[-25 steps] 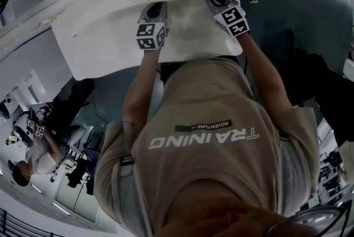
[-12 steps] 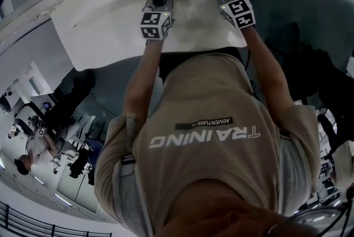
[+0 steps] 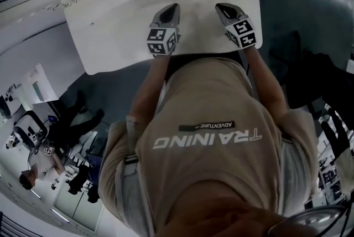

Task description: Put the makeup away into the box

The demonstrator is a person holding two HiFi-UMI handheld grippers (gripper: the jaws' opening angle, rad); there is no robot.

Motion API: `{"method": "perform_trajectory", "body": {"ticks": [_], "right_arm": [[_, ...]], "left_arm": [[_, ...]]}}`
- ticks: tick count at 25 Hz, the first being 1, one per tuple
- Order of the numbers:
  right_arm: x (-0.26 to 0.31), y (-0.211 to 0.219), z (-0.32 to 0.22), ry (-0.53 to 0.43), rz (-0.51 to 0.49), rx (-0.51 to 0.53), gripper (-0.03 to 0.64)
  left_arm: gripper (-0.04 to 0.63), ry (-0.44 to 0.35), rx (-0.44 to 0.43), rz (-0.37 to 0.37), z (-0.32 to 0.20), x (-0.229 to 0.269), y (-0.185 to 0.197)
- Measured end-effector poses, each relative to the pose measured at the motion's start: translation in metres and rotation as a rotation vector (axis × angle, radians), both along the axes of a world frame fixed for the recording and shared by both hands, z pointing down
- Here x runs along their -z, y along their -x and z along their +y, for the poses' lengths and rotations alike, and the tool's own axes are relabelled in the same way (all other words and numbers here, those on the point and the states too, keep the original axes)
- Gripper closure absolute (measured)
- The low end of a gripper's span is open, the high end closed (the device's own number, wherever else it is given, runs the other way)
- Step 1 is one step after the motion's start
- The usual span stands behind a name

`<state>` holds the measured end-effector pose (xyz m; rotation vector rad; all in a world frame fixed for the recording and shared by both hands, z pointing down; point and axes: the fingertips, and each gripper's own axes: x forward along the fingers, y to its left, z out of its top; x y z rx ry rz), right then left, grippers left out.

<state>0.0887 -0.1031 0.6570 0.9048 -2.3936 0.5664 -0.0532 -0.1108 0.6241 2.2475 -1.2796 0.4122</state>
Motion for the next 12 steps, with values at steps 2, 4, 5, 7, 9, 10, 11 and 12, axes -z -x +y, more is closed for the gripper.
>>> {"method": "perform_trajectory", "body": {"ticks": [2, 4, 5, 7, 9, 10, 11, 12], "right_arm": [[0.008, 0.017, 0.013, -0.008, -0.002, 0.002, 0.612], [0.018, 0.036, 0.021, -0.027, -0.002, 0.005, 0.612], [0.024, 0.045, 0.023, -0.037, -0.004, 0.007, 0.612], [0.035, 0.063, 0.026, -0.056, -0.007, 0.010, 0.612], [0.044, 0.081, 0.027, -0.075, -0.009, 0.015, 0.612], [0.049, 0.089, 0.028, -0.084, -0.012, 0.016, 0.612], [0.054, 0.095, 0.028, -0.096, -0.014, 0.014, 0.612], [0.060, 0.101, 0.026, -0.111, -0.015, 0.009, 0.612]], "left_arm": [[0.589, -0.016, 0.007, 0.016, 0.010, 0.012, 0.018], [0.589, -0.034, -0.003, 0.013, 0.019, 0.021, 0.036], [0.589, -0.041, -0.007, 0.013, 0.023, 0.024, 0.046], [0.589, -0.056, -0.001, 0.017, 0.029, 0.031, 0.066], [0.589, -0.074, 0.015, 0.024, 0.033, 0.040, 0.085], [0.589, -0.082, 0.023, 0.032, 0.035, 0.044, 0.094], [0.589, -0.089, 0.032, 0.042, 0.036, 0.049, 0.102], [0.589, -0.098, 0.040, 0.052, 0.036, 0.054, 0.109]]}}
